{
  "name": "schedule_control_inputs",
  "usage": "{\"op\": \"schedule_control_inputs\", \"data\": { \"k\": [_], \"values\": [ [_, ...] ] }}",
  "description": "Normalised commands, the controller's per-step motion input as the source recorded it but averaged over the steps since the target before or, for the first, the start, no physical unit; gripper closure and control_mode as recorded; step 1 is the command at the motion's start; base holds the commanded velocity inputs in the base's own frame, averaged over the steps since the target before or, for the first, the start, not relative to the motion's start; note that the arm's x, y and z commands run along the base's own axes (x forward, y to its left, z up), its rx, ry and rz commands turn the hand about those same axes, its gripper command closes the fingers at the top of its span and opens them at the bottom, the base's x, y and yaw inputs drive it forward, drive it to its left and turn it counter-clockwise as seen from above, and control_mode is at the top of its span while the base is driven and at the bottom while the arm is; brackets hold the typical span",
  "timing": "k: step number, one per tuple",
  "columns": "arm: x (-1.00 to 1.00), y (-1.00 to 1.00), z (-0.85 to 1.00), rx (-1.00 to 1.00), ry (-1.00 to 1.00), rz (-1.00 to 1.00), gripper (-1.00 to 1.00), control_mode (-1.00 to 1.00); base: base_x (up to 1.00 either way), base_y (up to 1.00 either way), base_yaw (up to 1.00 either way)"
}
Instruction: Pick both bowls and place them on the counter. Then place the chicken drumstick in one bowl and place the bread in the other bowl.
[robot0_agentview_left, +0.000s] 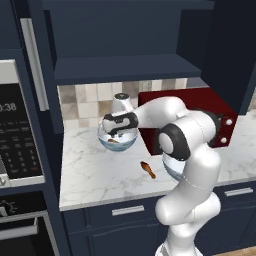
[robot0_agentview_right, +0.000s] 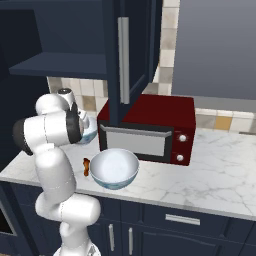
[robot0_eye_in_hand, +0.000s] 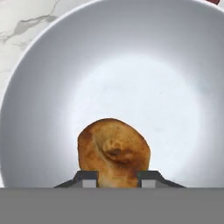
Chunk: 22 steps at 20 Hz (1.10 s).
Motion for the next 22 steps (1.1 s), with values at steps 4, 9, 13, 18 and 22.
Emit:
{"op": "schedule_control_inputs", "data": {
  "k": [4, 9, 13, 18, 22],
  "values": [
    [0.18, 0.03, -0.16, -0.01, 0.04, 0.03, 1.0, -1.0, 0.0, 0.0, 0.0],
    [0.15, 0.0, -0.1, 0.0, 0.03, 0.04, 1.0, -1.0, 0.0, 0.0, 0.0],
    [-0.02, -0.01, 0.07, 0.0, 0.0, 0.05, -1.0, -1.0, 0.0, 0.0, 0.0],
    [-0.28, -0.04, 0.12, 0.0, 0.0, 0.05, -1.0, -1.0, 0.0, 0.0, 0.0],
    [-0.48, -0.13, 0.24, 0.0, -0.05, 0.06, -1.0, -1.0, 0.0, 0.0, 0.0]
  ]
}}
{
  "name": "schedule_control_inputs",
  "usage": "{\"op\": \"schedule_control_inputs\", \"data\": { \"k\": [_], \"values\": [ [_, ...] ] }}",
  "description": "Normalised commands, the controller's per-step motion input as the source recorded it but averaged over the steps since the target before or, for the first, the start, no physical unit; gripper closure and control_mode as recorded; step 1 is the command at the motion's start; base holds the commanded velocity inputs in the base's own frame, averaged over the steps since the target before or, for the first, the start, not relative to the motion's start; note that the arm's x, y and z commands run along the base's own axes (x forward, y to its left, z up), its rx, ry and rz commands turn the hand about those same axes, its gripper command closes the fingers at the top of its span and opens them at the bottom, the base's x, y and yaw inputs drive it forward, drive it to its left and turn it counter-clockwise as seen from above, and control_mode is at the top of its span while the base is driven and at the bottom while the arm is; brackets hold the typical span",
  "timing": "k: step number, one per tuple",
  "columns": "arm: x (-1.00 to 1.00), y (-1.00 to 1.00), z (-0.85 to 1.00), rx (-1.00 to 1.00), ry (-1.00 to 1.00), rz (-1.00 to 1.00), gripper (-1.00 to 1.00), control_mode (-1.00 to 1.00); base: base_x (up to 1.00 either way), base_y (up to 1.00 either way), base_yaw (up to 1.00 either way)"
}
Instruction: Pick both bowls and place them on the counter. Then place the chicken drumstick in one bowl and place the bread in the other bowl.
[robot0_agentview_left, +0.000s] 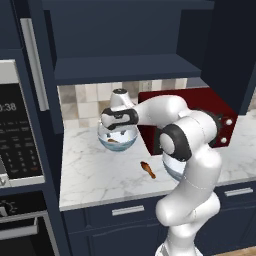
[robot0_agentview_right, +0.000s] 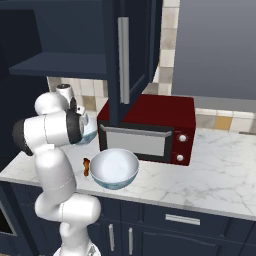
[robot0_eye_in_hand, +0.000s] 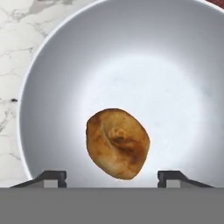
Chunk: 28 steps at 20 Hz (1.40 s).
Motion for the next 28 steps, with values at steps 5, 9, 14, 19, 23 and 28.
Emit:
{"op": "schedule_control_inputs", "data": {
  "k": [5, 9, 14, 19, 23, 28],
  "values": [
    [-0.66, -0.19, 0.25, 0.0, -0.08, 0.09, -1.0, -1.0, 0.0, 0.0, 0.0],
    [-0.77, -0.23, 0.21, 0.0, -0.13, 0.08, -1.0, -1.0, 0.0, 0.0, 0.0],
    [-0.81, -0.24, 0.19, 0.01, -0.12, 0.07, -1.0, -1.0, 0.0, 0.0, 0.0],
    [-0.8, -0.28, 0.16, 0.0, -0.12, 0.07, -1.0, -1.0, 0.0, 0.0, 0.0],
    [-0.74, -0.37, 0.03, 0.0, -0.12, 0.07, -1.0, -1.0, 0.0, 0.0, 0.0],
    [-0.3, -0.26, -0.1, 0.0, -0.02, 0.01, -1.0, -1.0, 0.0, 0.0, 0.0]
  ]
}}
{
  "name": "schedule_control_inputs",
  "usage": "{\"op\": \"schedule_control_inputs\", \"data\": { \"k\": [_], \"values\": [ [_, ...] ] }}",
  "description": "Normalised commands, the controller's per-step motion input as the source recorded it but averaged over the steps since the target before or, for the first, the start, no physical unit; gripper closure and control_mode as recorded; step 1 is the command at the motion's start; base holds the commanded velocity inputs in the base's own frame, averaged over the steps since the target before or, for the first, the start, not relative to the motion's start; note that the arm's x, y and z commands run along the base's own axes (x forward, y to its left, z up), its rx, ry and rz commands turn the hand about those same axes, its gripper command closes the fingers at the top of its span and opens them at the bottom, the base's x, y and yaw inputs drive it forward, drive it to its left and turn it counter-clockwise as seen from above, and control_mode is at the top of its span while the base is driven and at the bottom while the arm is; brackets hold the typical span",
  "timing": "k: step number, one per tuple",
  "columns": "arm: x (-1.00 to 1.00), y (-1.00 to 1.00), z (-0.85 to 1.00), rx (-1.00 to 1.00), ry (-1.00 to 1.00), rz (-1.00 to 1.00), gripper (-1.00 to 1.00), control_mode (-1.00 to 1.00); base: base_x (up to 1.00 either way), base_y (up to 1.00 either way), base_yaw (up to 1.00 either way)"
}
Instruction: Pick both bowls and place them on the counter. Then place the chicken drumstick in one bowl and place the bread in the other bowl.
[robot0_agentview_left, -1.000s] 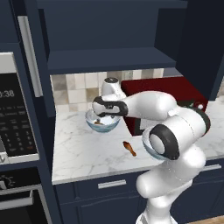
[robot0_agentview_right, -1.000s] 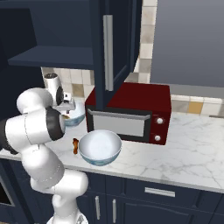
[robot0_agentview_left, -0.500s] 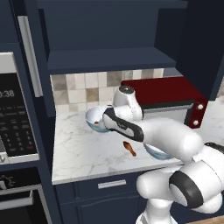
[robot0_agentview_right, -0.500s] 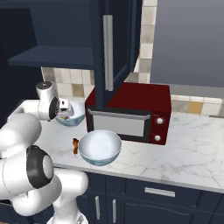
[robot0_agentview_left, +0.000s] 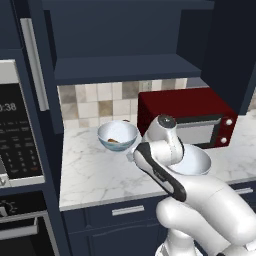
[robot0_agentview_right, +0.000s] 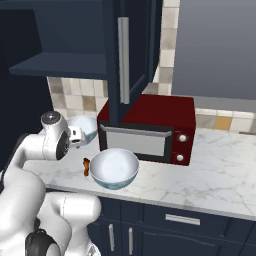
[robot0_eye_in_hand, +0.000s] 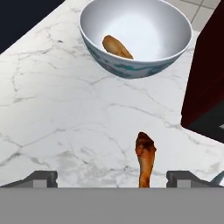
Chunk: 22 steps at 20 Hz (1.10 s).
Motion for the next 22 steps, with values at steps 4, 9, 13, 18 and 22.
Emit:
{"op": "schedule_control_inputs", "data": {
  "k": [4, 9, 13, 18, 22],
  "values": [
    [0.03, -0.09, -0.17, 0.0, 0.0, 0.0, -1.0, -1.0, 0.0, 0.0, 0.0],
    [0.14, -0.05, -0.19, -0.04, 0.03, 0.0, -1.0, -1.0, 0.0, 0.0, 0.0],
    [0.01, -0.04, 0.0, -0.02, 0.16, 0.0, -1.0, -1.0, 0.0, 0.0, 0.0],
    [0.0, -0.03, 0.0, 0.0, 0.2, 0.0, -1.0, -1.0, 0.0, 0.0, 0.0],
    [-0.05, 0.0, -0.03, -0.05, 0.14, 0.0, -1.0, -1.0, 0.0, 0.0, 0.0]
  ]
}}
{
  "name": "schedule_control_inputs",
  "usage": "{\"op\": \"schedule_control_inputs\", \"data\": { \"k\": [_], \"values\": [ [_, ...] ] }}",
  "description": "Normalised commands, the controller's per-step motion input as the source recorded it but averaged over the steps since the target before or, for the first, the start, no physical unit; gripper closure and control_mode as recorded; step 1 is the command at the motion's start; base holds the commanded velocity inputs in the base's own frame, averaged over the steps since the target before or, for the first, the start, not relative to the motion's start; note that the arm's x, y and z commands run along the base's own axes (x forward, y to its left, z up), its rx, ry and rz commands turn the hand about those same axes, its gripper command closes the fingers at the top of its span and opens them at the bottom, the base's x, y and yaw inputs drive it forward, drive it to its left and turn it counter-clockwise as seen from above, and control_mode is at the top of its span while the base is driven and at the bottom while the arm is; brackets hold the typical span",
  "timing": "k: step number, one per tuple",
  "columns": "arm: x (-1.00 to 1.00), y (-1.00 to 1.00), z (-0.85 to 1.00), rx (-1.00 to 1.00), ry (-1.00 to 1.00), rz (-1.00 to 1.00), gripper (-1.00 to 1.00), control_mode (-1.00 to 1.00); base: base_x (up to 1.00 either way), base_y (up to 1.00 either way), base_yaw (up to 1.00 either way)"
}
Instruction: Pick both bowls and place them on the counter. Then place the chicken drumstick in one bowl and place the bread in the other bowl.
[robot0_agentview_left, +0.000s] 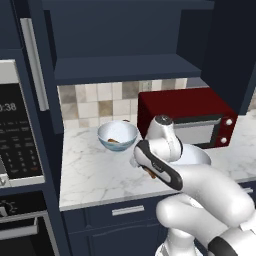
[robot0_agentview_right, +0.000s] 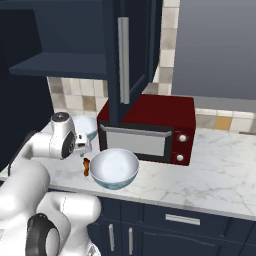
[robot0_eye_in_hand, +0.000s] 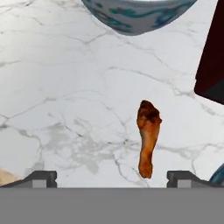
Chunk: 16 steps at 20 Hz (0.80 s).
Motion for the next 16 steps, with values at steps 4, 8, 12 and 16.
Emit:
{"op": "schedule_control_inputs", "data": {
  "k": [4, 8, 12, 16],
  "values": [
    [-0.09, 0.0, -0.06, -0.09, 0.15, 0.0, -1.0, -1.0, 0.0, 0.0, 0.0],
    [-0.21, -0.08, -0.19, -0.08, 0.11, 0.0, -1.0, -1.0, 0.0, 0.0, 0.0],
    [-0.2, -0.16, -0.24, -0.09, 0.01, 0.0, -1.0, -1.0, 0.0, 0.0, 0.0],
    [-0.09, -0.12, -0.27, -0.05, 0.0, 0.0, -1.0, -1.0, 0.0, 0.0, 0.0]
  ]
}}
